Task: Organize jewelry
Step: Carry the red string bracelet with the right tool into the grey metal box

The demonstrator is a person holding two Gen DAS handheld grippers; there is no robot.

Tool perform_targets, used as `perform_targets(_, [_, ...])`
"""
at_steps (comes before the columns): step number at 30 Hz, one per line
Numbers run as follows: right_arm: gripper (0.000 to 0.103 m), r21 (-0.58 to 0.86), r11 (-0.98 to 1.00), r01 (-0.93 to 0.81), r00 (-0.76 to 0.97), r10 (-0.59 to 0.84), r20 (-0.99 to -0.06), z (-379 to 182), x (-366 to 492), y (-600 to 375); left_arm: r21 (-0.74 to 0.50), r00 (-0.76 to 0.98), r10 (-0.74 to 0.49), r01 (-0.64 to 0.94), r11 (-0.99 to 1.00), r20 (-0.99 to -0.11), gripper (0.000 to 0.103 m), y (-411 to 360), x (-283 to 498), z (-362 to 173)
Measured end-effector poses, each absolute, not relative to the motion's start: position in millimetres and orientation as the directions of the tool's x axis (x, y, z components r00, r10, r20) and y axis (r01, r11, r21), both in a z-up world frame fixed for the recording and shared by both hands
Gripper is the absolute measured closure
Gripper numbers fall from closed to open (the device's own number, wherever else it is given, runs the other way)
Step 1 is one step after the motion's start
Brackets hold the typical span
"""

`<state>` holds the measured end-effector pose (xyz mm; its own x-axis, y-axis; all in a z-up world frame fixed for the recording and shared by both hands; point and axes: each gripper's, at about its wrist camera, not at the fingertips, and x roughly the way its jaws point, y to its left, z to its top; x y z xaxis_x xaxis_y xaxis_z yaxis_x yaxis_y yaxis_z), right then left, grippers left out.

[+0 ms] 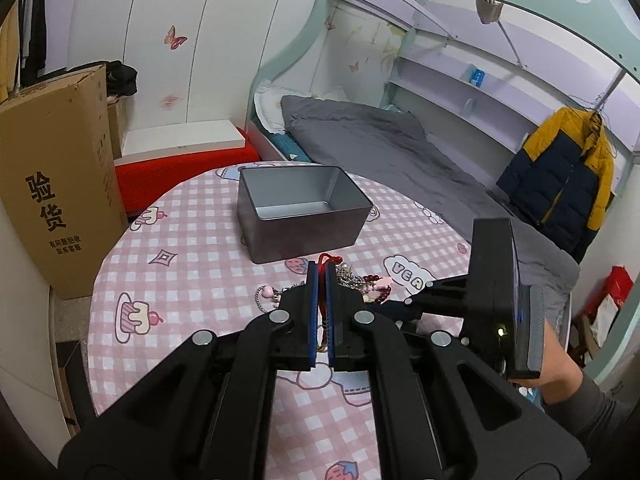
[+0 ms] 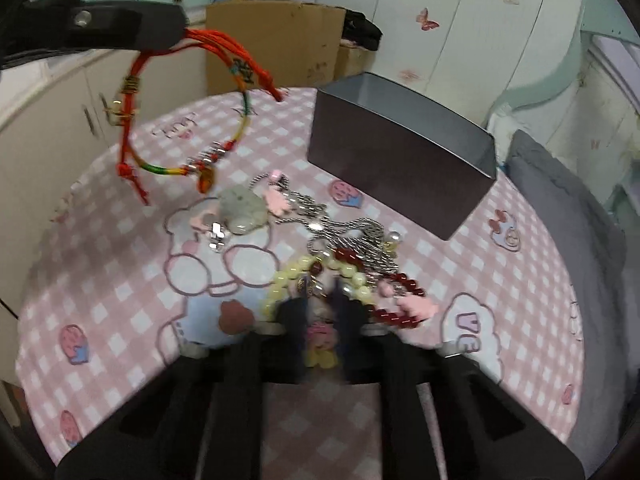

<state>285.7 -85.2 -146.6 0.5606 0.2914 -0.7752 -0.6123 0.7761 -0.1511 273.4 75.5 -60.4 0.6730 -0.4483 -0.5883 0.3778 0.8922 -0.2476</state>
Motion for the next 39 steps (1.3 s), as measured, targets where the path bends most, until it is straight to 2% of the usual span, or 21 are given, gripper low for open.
perform_targets(5, [0.103, -0.14, 0.794, -0.591, 0.579, 0.297, -0.759, -131.9, 286.1, -101.4, -0.249, 0.67, -0.463, 0.395, 0.884, -0.58, 0.1, 72.2, 270.8, -56.5])
perform_targets(8, [0.103, -0.056, 0.783, -0.619, 0.54, 0.373, -0.754, -123.8, 285.3, -107.3, -0.253, 0.669, -0.47, 0.401, 0.881, -0.576, 0.1, 70.5, 270.0, -54.6])
perform_targets(12, [0.099, -0.107, 0.758, -0.643, 0.531, 0.341, -0.776, -129.7, 286.3, -98.9, -0.249, 0.668, -0.47, 0.404, 0.88, -0.577, 0.1, 69.7, 267.7, -53.8])
perform_targets(14, [0.096, -0.13, 0.736, -0.664, 0.524, 0.335, -0.783, -134.7, 284.4, -89.4, -0.25, 0.667, -0.47, 0.404, 0.88, -0.578, 0.1, 70.1, 266.8, -54.5])
perform_targets(16, [0.083, -0.153, 0.711, -0.686, 0.52, 0.332, -0.787, -139.2, 283.6, -78.2, -0.247, 0.665, -0.465, 0.401, 0.882, -0.584, 0.1, 69.6, 266.7, -55.8])
perform_targets(18, [0.075, -0.186, 0.698, -0.691, 0.528, 0.313, -0.79, -143.7, 284.9, -70.0, -0.244, 0.663, -0.463, 0.4, 0.883, -0.589, 0.1, 69.6, 266.2, -56.3])
perform_targets(21, [0.076, -0.23, 0.694, -0.682, 0.531, 0.254, -0.808, -155.3, 292.0, -64.7, -0.236, 0.663, -0.457, 0.4, 0.886, -0.593, 0.1, 69.8, 264.9, -56.8])
perform_targets(25, [0.096, -0.24, 0.693, -0.679, 0.538, 0.248, -0.806, -155.1, 292.6, -71.0, -0.233, 0.66, -0.453, 0.398, 0.887, -0.599, 0.1, 69.1, 267.0, -58.1])
perform_targets(33, [0.097, -0.083, 0.75, -0.656, 0.531, 0.381, -0.757, -106.0, 288.7, -107.9, -0.232, 0.662, -0.463, 0.41, 0.882, -0.589, 0.1, 65.3, 270.1, -51.7])
perform_targets(39, [0.097, -0.038, 0.76, -0.649, 0.552, 0.436, -0.711, -68.0, 274.6, -121.4, -0.236, 0.66, -0.48, 0.429, 0.872, -0.578, 0.1, 58.1, 270.5, -42.1])
